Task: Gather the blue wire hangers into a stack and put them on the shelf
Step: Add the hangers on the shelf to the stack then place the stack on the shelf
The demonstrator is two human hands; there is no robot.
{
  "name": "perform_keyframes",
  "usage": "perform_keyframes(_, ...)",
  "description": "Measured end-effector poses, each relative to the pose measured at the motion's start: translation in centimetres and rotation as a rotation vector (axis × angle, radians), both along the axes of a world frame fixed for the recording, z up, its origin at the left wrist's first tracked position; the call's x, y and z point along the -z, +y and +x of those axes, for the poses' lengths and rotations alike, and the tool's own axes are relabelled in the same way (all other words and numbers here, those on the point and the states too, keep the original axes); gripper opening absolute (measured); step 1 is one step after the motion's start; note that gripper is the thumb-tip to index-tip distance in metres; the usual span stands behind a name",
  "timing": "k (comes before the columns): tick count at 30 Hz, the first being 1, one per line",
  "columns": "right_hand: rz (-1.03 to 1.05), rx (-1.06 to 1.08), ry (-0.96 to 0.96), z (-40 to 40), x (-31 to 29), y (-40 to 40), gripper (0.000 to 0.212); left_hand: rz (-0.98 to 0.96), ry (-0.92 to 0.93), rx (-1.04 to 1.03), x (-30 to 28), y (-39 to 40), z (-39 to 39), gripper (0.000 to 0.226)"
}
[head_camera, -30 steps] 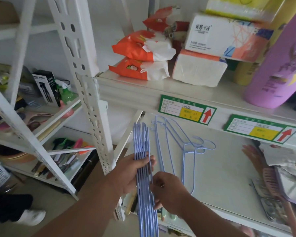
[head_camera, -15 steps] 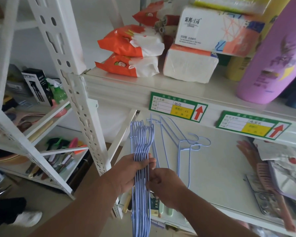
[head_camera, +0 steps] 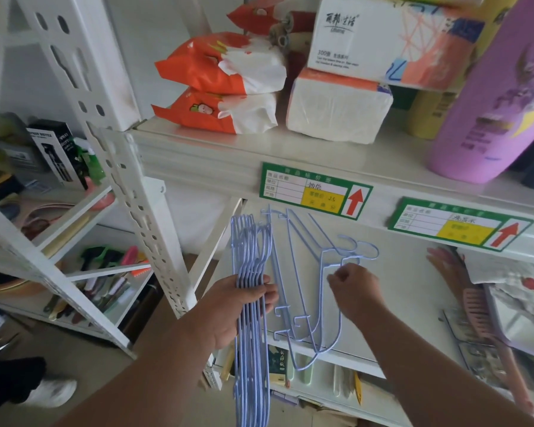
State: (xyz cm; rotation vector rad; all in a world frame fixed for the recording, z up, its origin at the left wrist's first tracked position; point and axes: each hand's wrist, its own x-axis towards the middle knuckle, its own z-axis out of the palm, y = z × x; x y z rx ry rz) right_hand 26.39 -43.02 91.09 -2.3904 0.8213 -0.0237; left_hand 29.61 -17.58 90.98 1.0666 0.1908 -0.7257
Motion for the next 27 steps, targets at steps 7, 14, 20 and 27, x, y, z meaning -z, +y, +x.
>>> perform_keyframes(7, -0.117, -0.023, 0.366, -0.1, 4.8, -3.7, 0.039, 0.012, 0.002, -0.027, 0.5, 0.3, 0.2, 0.018)
perform_keyframes(14, 0.005, -0.031, 0.33, -0.7, 4.1, -1.8, 0.022, 0.039, -0.003, -0.036, 0.7, 0.6, 0.4, 0.02)
perform_keyframes(20, 0.254, 0.006, 0.09, -1.4, 3.0, -0.9, 0.018, 0.03, -0.003, -0.042, 0.7, 0.8, 0.4, 0.02)
perform_keyframes(27, 0.371, -0.135, 0.006, -1.9, -1.1, 3.1, 0.016, 0.002, 0.008, -0.043, 0.8, 0.7, 0.5, 0.02)
